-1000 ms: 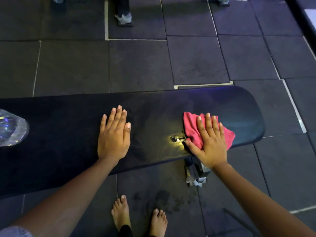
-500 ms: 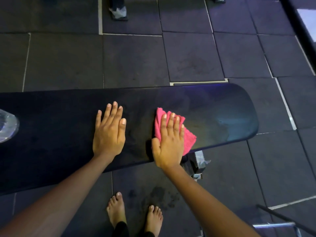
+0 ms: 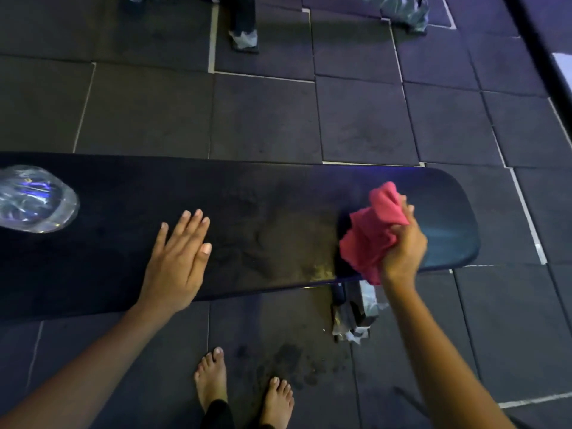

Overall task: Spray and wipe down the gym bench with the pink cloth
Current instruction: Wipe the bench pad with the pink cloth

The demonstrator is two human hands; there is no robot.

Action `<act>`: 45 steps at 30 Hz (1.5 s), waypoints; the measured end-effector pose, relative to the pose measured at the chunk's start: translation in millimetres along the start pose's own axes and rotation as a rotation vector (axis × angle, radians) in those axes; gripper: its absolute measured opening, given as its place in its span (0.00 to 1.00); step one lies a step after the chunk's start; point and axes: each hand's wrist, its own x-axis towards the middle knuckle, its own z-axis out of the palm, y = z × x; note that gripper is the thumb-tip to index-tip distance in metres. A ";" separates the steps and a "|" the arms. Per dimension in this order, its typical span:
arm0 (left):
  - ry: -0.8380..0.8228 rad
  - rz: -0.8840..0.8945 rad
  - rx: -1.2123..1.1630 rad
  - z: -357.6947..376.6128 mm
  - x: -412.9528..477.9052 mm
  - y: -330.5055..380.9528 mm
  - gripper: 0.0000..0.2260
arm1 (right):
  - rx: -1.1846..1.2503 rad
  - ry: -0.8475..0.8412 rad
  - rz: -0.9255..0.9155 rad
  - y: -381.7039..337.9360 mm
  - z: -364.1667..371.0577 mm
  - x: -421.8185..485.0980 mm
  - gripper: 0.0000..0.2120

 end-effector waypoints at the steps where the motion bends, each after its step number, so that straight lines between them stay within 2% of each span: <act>1: -0.014 0.010 0.043 0.1 -2.4 -2.8 0.25 | -0.024 -0.032 -0.033 6.4 -3.6 4.4 0.30; 2: -0.024 0.013 0.080 0.7 -3.5 -3.4 0.25 | -0.129 -0.108 -0.100 14.5 -4.0 5.1 0.29; 5: -0.045 -0.007 0.147 3.6 -2.8 0.7 0.25 | -0.726 -0.343 -0.465 47.4 13.0 -9.7 0.29; 7: -0.041 -0.018 0.145 5.6 -2.5 1.1 0.25 | -0.836 -0.315 -0.559 56.6 31.4 -24.8 0.31; 9: -0.038 -0.019 0.132 6.4 -2.9 -0.2 0.25 | -0.808 -0.238 -0.526 52.7 46.8 -37.2 0.32; 11: -0.035 -0.013 0.115 6.4 -2.8 -0.3 0.25 | -0.744 -0.212 -0.526 50.7 56.2 -49.6 0.32; 15: 0.017 0.006 0.009 4.4 -2.2 1.2 0.24 | -0.621 -0.298 -0.569 41.1 85.4 -87.8 0.32; 18: 0.104 -0.003 -0.165 1.6 -4.0 0.7 0.23 | -0.512 -0.365 -0.559 31.0 113.4 -120.3 0.31; 21: 0.185 -0.115 -0.364 -5.4 -3.7 -2.5 0.23 | -0.377 -0.483 -0.536 20.3 136.7 -131.9 0.26; 22: 0.192 -0.147 -0.361 -8.5 -3.2 -5.2 0.24 | -0.340 -0.538 -0.466 10.3 142.7 -132.3 0.27; 23: 0.188 -0.162 -0.313 -12.0 -2.6 -9.0 0.24 | -0.216 -0.565 -0.318 1.9 150.7 -129.0 0.27; 25: 0.158 -0.153 -0.158 -17.9 -1.9 -17.5 0.25 | 0.316 -0.445 0.074 -34.2 156.7 -116.0 0.18; 27: 0.097 -0.141 -0.033 -23.5 -2.3 -27.1 0.25 | 0.705 -0.277 0.224 -59.9 147.8 -89.2 0.18; 29: 0.025 -0.125 0.056 -26.2 -4.0 -35.9 0.26 | 0.788 -0.159 0.289 -75.2 128.8 -58.5 0.10; 31: -0.023 -0.105 0.129 -25.0 -6.7 -39.5 0.26 | 0.762 -0.171 0.268 -83.1 108.6 -35.4 0.05; 34: -0.025 -0.119 0.129 -23.4 -6.5 -37.9 0.26 | 0.398 -0.353 -0.020 -80.8 84.9 -15.6 0.22; 35: -0.022 -0.125 0.123 -23.4 -5.9 -37.1 0.25 | 0.197 -0.417 -0.157 -75.9 80.0 -12.3 0.25; 37: -0.021 -0.127 0.119 -23.3 -6.0 -37.2 0.25 | -0.355 -0.659 -0.403 -61.1 73.2 -14.7 0.29; 39: -0.024 -0.126 0.121 -23.0 -7.1 -38.6 0.26 | -0.727 -0.902 -0.474 -42.3 69.3 -31.7 0.30; 40: -0.026 -0.126 0.127 -22.4 -7.3 -39.3 0.26 | -0.776 -0.941 -0.473 -32.7 67.4 -41.5 0.29; 42: -0.029 -0.121 0.140 -20.9 -7.4 -40.5 0.26 | -0.716 -0.829 -0.500 -18.9 64.7 -55.7 0.27; 45: -0.015 -0.121 0.125 -19.4 -7.9 -41.7 0.25 | -0.703 -0.464 -0.464 -15.2 67.2 -56.0 0.22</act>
